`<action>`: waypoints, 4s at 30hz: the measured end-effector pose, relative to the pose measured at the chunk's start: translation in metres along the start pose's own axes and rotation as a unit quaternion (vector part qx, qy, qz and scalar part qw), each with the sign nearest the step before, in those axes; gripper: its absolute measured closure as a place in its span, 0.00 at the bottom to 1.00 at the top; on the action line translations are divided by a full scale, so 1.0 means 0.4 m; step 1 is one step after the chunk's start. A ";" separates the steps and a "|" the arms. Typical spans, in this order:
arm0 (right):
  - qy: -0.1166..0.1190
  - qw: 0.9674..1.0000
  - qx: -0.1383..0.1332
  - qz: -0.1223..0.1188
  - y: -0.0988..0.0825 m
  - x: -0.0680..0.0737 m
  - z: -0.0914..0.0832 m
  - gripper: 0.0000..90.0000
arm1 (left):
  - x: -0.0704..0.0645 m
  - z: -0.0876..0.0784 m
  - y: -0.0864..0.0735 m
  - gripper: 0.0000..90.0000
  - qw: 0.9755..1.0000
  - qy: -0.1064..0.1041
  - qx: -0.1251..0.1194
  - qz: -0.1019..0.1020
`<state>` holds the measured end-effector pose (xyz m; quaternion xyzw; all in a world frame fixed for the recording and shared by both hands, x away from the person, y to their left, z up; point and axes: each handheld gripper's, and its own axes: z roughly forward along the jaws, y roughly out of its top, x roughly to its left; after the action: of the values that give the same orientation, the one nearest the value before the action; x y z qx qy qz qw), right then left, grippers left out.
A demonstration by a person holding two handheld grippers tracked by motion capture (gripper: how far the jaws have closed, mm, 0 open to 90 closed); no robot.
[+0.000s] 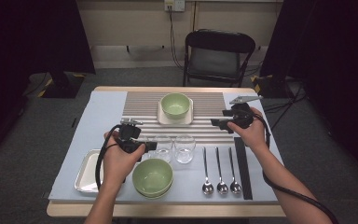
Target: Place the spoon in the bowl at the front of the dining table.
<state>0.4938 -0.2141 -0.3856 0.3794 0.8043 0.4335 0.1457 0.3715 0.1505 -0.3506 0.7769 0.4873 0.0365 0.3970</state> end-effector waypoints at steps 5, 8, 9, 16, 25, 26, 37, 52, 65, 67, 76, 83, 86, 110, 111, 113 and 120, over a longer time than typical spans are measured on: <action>0.001 1.000 0.002 0.002 -0.003 -0.001 0.001 0.29 | -0.009 0.014 0.002 1.00 1.000 -0.001 0.007 0.003; 0.002 1.000 0.001 0.001 -0.004 0.000 0.002 0.29 | -0.018 0.022 0.002 1.00 1.000 -0.007 0.008 0.001; 0.001 1.000 0.002 0.000 -0.004 0.000 0.002 0.29 | -0.020 0.025 0.003 1.00 1.000 -0.008 0.008 0.003; 0.004 1.000 0.001 -0.001 -0.003 0.004 0.003 0.29 | -0.032 0.035 0.003 1.00 1.000 -0.012 0.004 0.005; 0.002 1.000 0.000 0.002 -0.002 0.006 -0.001 0.29 | -0.043 0.043 0.003 1.00 1.000 -0.013 0.000 0.000; 0.002 1.000 0.000 0.002 -0.002 0.005 -0.001 0.29 | -0.045 0.046 0.002 1.00 1.000 -0.011 0.000 0.000; 0.004 1.000 -0.002 0.005 -0.007 0.004 -0.002 0.29 | -0.069 0.073 0.004 1.00 1.000 -0.018 0.008 0.003; 0.003 1.000 0.002 0.003 -0.015 0.005 0.002 0.29 | -0.098 0.097 0.009 1.00 1.000 -0.025 0.012 0.009; 0.006 1.000 0.003 0.002 -0.023 0.006 0.009 0.28 | -0.130 0.119 0.013 1.00 0.999 -0.028 0.021 0.020; 0.005 1.000 0.003 0.004 -0.023 0.006 0.007 0.28 | -0.135 0.122 0.013 1.00 0.999 -0.029 0.021 0.022; 0.005 1.000 0.004 0.007 -0.023 0.007 0.005 0.28 | -0.156 0.139 0.011 1.00 0.999 -0.040 0.019 0.025; 0.007 1.000 0.006 0.004 -0.024 0.010 0.007 0.28 | -0.171 0.153 0.010 1.00 0.999 -0.038 0.024 0.029; 0.008 1.000 0.006 0.002 -0.024 0.010 0.006 0.28 | -0.177 0.159 0.009 1.00 0.998 -0.043 0.019 0.029; 0.010 1.000 0.006 0.003 -0.026 0.013 0.008 0.28 | -0.222 0.203 -0.009 1.00 0.999 -0.032 0.028 0.026; 0.010 1.000 0.007 0.003 -0.026 0.013 0.008 0.28 | -0.224 0.206 -0.010 1.00 0.999 -0.028 0.028 0.026; 0.011 1.000 0.008 0.003 -0.028 0.013 0.009 0.28 | -0.226 0.212 -0.012 1.00 0.999 -0.028 0.031 0.026; 0.014 1.000 0.011 0.002 -0.031 0.014 0.014 0.28 | -0.230 0.222 -0.017 1.00 0.999 -0.021 0.032 0.031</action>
<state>0.4872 -0.2109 -0.3983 0.3769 0.8102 0.4298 0.1292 0.3580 0.0280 -0.3855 0.8046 0.4552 0.0171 0.3811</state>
